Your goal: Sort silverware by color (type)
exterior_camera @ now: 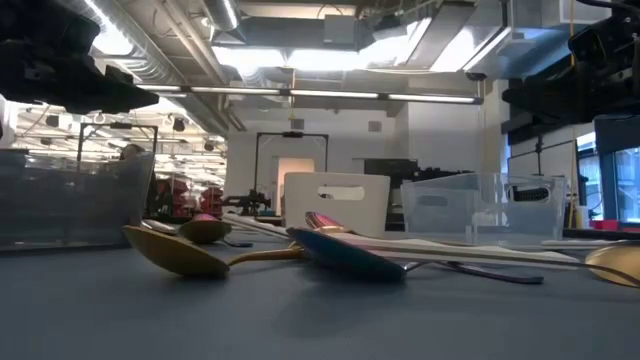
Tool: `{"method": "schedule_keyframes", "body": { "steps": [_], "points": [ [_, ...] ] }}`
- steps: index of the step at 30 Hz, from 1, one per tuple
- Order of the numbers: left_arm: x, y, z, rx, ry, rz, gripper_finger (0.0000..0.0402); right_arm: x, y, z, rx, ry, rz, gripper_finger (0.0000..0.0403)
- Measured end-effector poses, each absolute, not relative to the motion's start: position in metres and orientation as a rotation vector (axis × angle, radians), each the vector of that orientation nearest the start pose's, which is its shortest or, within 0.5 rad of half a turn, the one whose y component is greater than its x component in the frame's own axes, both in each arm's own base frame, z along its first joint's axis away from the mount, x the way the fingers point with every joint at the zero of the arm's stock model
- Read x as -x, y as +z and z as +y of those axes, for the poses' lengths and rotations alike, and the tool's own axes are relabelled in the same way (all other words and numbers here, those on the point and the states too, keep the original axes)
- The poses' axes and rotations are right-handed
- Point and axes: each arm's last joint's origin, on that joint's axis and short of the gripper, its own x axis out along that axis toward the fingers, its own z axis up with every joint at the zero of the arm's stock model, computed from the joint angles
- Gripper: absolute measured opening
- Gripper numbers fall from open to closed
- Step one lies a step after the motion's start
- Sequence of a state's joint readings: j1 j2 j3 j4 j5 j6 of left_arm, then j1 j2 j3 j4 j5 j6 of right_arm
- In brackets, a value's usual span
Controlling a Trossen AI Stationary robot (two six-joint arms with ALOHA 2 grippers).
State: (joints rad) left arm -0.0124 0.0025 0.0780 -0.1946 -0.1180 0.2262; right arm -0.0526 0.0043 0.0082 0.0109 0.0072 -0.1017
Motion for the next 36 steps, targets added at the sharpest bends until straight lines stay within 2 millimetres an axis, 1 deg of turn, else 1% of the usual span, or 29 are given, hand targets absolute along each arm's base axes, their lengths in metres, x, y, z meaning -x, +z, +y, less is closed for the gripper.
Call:
{"method": "schedule_keyframes", "body": {
  "steps": [13, 17, 19, 21, 23, 30, 32, 36],
  "points": [
    [-0.092, 0.171, 0.002, -0.221, 0.092, 0.129, 0.0076, -0.097, 0.167, -0.005, 0.101, -0.061, -0.014, 0.0001],
    [-0.092, 0.171, 0.002, -0.221, 0.092, 0.129, 0.0076, -0.097, 0.168, -0.005, 0.053, -0.061, -0.025, 0.0003],
    [-0.092, 0.171, 0.002, -0.221, 0.092, 0.129, 0.0076, -0.097, 0.169, -0.005, 0.027, -0.062, -0.039, 0.0013],
    [-0.092, 0.171, 0.002, -0.221, 0.093, 0.129, 0.0076, -0.097, 0.172, -0.005, -0.009, -0.062, -0.068, 0.0036],
    [-0.092, 0.171, 0.002, -0.221, 0.092, 0.129, 0.0076, -0.097, 0.173, -0.006, -0.050, -0.065, -0.085, 0.0069],
    [-0.092, 0.171, 0.002, -0.220, 0.092, 0.128, 0.0076, -0.097, 0.173, -0.009, -0.128, -0.180, -0.092, 0.0220],
    [-0.092, 0.171, 0.002, -0.220, 0.092, 0.129, 0.0076, -0.097, 0.173, -0.009, -0.130, -0.195, -0.095, 0.0256],
    [-0.092, 0.171, 0.002, -0.219, 0.093, 0.128, 0.0076, -0.096, 0.178, -0.009, -0.132, -0.181, -0.147, 0.0306]
  ]
}}
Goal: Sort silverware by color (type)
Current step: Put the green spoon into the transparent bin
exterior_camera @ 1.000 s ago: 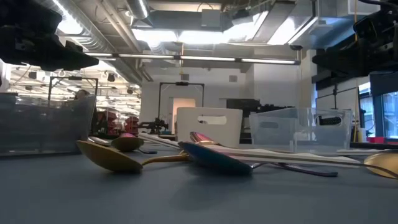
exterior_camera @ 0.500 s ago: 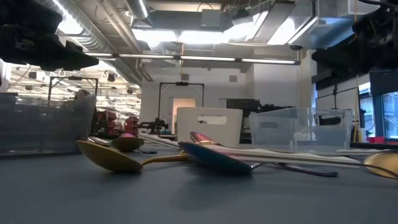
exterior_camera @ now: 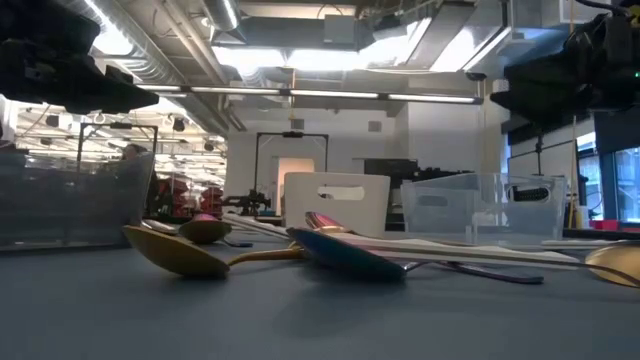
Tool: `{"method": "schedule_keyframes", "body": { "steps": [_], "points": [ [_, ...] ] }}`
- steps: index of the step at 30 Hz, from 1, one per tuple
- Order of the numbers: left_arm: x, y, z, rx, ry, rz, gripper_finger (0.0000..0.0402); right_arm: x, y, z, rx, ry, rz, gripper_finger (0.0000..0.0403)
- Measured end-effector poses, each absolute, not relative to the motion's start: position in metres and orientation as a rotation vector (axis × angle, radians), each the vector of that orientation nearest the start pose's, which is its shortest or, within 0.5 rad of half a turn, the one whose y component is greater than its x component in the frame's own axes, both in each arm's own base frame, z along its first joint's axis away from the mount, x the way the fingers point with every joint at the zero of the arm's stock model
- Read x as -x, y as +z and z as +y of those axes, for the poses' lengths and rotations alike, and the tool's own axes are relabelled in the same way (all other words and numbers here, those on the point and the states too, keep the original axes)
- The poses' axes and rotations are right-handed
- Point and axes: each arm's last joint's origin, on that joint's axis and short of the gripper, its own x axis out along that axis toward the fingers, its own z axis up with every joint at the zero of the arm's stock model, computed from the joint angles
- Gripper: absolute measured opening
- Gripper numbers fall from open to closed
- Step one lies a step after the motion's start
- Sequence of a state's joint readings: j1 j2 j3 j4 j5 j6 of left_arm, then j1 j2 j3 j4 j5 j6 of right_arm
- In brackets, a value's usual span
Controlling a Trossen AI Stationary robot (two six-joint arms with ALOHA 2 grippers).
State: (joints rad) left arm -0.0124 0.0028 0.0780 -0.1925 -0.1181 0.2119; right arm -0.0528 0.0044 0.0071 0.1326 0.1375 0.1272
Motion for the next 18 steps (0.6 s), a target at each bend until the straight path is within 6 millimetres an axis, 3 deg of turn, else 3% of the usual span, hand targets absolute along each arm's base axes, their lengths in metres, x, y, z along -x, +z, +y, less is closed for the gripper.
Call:
{"method": "schedule_keyframes", "body": {
  "steps": [6, 18],
  "points": [
    [-0.092, 0.172, 0.002, -0.218, 0.094, 0.118, 0.0076, -0.092, 0.195, -0.008, -0.159, -0.129, -0.224, 0.0325],
    [-0.092, 0.173, 0.002, -0.215, 0.095, 0.106, 0.0076, -0.081, 0.240, -0.006, -0.194, -0.091, -0.144, 0.0305]
  ]
}}
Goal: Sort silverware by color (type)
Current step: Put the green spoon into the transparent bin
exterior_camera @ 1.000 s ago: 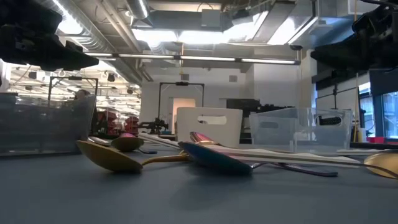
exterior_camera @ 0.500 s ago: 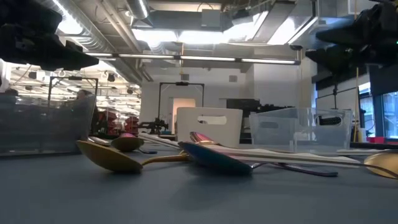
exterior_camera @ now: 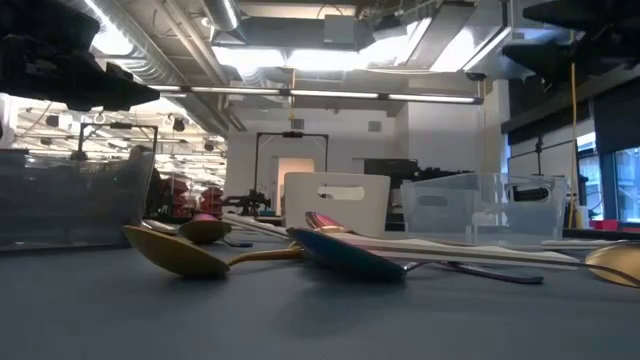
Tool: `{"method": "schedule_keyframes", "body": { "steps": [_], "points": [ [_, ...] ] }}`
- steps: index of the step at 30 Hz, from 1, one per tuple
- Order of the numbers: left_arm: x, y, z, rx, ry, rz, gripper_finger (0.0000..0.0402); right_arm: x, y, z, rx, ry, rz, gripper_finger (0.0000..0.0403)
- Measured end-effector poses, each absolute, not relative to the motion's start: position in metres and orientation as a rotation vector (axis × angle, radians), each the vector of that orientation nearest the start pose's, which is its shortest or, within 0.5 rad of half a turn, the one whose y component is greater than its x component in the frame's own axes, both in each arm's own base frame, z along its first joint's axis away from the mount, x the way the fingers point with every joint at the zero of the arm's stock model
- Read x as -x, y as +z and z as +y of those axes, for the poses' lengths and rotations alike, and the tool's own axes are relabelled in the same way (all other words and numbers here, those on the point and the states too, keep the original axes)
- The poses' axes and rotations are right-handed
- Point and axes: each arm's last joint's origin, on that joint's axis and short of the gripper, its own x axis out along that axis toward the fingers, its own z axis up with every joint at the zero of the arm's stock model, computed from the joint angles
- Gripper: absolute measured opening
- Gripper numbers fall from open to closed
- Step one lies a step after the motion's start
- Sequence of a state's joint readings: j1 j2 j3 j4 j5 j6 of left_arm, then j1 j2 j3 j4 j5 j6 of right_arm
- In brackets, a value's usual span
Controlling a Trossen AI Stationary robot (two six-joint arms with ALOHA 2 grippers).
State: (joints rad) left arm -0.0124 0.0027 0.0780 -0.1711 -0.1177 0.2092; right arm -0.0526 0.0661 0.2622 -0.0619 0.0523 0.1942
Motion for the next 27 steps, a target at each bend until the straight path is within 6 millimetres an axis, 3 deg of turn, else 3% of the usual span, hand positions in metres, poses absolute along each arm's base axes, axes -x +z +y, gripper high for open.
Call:
{"method": "schedule_keyframes", "body": {
  "steps": [8, 18, 22, 27],
  "points": [
    [-0.092, 0.173, 0.002, -0.215, 0.095, 0.106, 0.0076, -0.099, 0.276, -0.002, -0.316, 0.049, 0.049, 0.0290],
    [-0.092, 0.173, 0.002, -0.215, 0.095, 0.106, 0.0076, -0.134, 0.305, 0.000, -0.673, 0.024, 0.547, 0.0284],
    [-0.092, 0.173, 0.002, -0.216, 0.094, 0.106, 0.0076, -0.149, 0.306, -0.001, -0.828, -0.078, 0.717, 0.0284],
    [-0.092, 0.173, 0.002, -0.215, 0.095, 0.106, 0.0076, -0.167, 0.286, 0.002, -0.990, -0.241, 0.927, 0.0284]
  ]
}}
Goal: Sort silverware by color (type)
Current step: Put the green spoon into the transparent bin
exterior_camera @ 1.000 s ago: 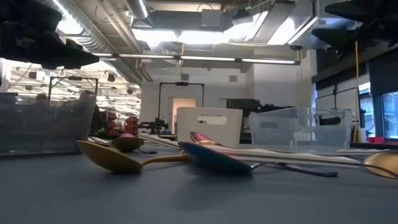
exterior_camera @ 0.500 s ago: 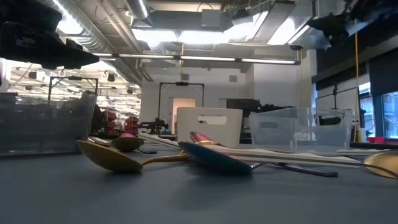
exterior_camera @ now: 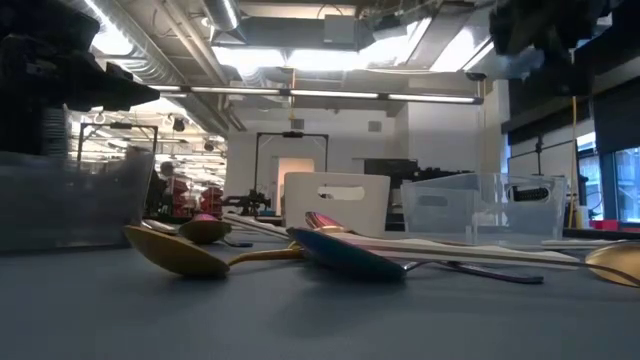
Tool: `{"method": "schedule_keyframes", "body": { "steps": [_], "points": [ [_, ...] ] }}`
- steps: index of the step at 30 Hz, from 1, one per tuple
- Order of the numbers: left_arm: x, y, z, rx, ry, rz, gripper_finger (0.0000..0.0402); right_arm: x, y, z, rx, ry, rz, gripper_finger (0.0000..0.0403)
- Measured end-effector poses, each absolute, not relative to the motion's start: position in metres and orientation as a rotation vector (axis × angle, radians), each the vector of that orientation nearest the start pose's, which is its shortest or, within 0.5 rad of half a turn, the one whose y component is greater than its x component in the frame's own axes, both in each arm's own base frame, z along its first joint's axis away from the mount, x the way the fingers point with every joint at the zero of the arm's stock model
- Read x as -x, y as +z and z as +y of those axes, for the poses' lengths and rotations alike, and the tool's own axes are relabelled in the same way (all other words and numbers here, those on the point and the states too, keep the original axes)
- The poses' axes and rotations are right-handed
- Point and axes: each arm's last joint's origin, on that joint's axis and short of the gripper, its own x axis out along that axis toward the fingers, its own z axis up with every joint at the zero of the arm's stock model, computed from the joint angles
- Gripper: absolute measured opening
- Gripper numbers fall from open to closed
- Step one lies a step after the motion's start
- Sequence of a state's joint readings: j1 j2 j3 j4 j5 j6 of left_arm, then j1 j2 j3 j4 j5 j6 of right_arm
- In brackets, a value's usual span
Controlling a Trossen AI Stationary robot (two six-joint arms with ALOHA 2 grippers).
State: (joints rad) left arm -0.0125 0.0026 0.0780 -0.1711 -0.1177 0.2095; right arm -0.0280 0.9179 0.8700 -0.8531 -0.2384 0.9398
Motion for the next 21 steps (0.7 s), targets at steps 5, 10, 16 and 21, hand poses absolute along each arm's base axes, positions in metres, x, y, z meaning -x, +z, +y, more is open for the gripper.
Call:
{"method": "schedule_keyframes", "body": {
  "steps": [5, 10, 16, 21],
  "points": [
    [-0.092, 0.173, 0.002, -0.216, 0.094, 0.106, 0.0076, -0.182, 0.260, 0.020, -1.017, -0.352, 1.168, 0.0284],
    [-0.092, 0.173, 0.002, -0.215, 0.095, 0.106, 0.0076, -0.191, 0.240, 0.043, -0.977, -0.440, 1.316, 0.0284],
    [-0.092, 0.173, 0.002, -0.216, 0.095, 0.106, 0.0076, -0.204, 0.216, 0.062, -0.899, -0.599, 1.360, 0.0284],
    [-0.092, 0.173, 0.002, -0.215, 0.095, 0.106, 0.0076, -0.216, 0.196, 0.068, -0.842, -0.675, 1.390, 0.0284]
  ]
}}
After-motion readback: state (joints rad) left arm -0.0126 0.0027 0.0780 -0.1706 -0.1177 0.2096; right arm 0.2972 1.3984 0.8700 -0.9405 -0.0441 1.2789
